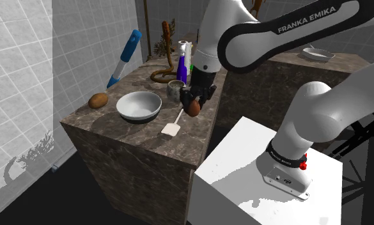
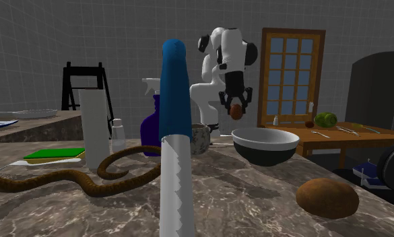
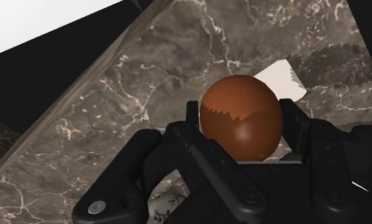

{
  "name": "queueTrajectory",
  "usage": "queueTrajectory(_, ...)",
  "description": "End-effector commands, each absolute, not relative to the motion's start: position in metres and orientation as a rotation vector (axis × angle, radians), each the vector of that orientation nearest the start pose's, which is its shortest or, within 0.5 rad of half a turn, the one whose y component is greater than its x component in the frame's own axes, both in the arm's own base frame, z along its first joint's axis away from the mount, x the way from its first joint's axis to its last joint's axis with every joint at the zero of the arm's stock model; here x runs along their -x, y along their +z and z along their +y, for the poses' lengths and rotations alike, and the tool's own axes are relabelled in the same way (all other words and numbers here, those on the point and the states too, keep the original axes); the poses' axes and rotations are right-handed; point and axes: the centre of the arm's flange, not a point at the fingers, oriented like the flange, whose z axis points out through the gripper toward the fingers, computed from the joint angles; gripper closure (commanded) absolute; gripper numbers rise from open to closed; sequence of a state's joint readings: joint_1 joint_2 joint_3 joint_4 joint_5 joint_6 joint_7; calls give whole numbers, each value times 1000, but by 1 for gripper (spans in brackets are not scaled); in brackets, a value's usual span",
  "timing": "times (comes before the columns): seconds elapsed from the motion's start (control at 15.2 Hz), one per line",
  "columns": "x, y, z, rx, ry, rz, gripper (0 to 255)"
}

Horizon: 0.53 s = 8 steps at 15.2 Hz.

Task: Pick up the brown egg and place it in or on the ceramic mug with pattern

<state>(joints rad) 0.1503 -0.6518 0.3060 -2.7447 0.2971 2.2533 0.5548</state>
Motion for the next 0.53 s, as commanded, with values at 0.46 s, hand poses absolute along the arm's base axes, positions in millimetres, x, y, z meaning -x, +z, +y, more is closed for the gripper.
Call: queueTrajectory(0.46,-317,460,158,2977,-161,475,255)
